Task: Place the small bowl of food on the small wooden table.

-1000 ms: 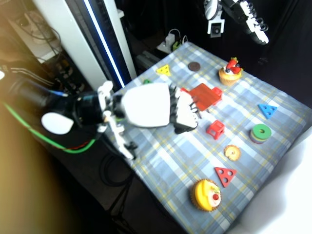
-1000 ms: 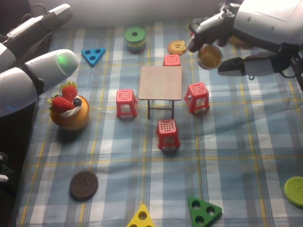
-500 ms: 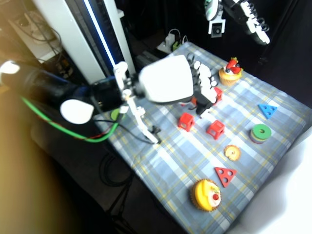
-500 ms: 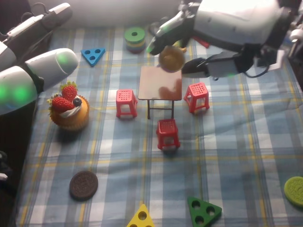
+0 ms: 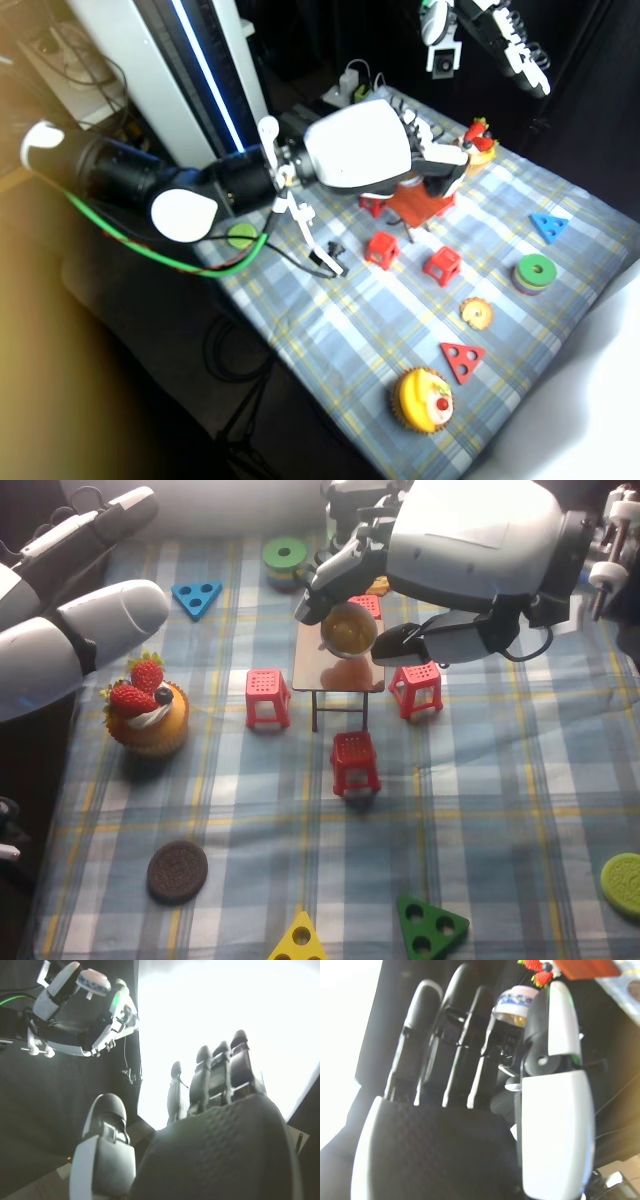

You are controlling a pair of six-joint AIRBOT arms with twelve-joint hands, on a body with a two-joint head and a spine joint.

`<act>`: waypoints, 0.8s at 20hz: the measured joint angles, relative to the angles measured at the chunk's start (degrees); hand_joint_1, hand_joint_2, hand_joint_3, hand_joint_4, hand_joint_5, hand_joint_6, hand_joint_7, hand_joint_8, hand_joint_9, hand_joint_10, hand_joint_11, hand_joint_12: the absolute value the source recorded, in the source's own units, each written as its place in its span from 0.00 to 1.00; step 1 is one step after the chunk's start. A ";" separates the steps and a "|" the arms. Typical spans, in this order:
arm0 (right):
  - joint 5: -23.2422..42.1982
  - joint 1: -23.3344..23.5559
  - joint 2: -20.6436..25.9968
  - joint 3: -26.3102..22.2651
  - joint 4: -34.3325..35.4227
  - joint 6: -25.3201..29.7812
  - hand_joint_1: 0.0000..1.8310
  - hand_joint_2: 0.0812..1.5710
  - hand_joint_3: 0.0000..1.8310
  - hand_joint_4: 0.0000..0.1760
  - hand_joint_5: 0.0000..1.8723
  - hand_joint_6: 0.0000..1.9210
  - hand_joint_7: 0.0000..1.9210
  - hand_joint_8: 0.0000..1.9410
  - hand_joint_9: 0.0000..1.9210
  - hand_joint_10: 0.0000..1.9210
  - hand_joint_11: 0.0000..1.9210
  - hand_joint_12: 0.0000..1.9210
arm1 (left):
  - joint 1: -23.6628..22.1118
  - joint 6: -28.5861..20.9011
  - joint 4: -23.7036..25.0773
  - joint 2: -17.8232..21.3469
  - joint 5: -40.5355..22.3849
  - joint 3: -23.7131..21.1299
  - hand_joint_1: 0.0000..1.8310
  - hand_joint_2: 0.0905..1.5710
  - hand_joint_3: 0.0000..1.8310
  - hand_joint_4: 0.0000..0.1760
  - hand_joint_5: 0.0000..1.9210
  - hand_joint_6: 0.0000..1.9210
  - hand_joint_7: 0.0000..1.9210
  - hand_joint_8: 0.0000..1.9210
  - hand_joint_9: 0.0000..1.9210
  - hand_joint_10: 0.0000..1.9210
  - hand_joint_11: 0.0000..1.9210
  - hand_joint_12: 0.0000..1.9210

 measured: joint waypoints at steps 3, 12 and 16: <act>-0.57 0.00 0.00 -0.07 0.00 0.00 0.69 0.64 0.00 0.00 0.65 0.36 0.57 0.33 0.58 0.05 0.22 0.63 | 0.00 0.00 -0.02 0.00 0.07 0.00 0.09 0.71 0.00 1.00 0.10 0.00 0.08 0.01 0.05 0.01 0.00 0.00; -1.75 0.00 0.00 -0.04 -0.26 0.00 0.68 0.67 0.00 0.00 0.60 0.46 0.53 0.40 0.56 0.01 0.25 0.63 | 0.00 -0.28 0.02 0.00 0.09 0.02 0.12 0.72 0.00 1.00 0.13 0.00 0.13 0.00 0.10 0.01 0.00 0.00; -1.77 0.00 0.00 0.07 -0.33 0.00 0.62 0.67 0.00 0.00 0.55 0.46 0.45 0.01 0.50 0.00 0.31 0.56 | -0.07 -0.63 0.02 0.00 0.13 0.42 0.11 0.73 0.00 0.95 0.14 0.00 0.14 0.00 0.10 0.00 0.00 0.00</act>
